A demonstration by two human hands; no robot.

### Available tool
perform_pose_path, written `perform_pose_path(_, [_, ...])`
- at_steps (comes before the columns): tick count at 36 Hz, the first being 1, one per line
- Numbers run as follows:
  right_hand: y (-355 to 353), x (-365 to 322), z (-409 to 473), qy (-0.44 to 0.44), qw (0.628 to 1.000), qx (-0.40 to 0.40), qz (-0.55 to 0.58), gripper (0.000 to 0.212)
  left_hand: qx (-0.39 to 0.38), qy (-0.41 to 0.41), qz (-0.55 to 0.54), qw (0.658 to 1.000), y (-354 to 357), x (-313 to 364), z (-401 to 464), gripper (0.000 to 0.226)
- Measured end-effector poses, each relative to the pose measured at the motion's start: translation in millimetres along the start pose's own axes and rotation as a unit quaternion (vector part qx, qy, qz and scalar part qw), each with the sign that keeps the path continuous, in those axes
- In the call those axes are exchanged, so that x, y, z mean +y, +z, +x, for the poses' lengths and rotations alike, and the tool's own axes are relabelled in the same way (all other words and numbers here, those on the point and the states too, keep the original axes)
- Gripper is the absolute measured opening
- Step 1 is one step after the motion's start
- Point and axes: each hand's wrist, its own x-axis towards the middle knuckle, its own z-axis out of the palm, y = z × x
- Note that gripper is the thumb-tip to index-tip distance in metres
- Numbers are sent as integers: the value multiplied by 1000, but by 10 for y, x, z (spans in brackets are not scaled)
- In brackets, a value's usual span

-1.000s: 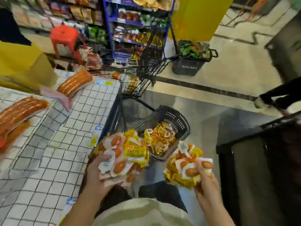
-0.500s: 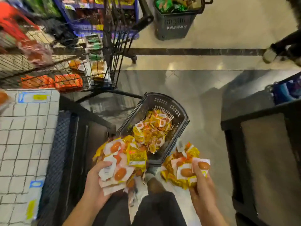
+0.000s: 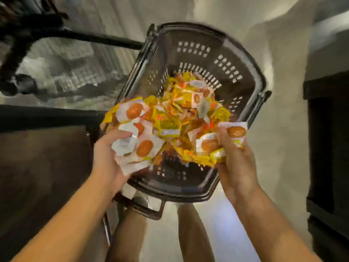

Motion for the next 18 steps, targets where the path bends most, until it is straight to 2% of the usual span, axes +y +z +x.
perform_pose_path(5, [282,168,575,20,999,26,22,38,-48,16,21,998,73,71,654,28])
perform_pose_path(11, [540,110,1160,53,994,7,96,39,-84,3,8,996,200,162,1004,21])
perform_pose_path(14, [576,156,1478,49,989,14,142,43,-98,5,29,995,265,217,1119,28])
perform_pose_path(18, [576,414,1903,75,980,72,169,44,-102,9,42,994,356,251,1268,33])
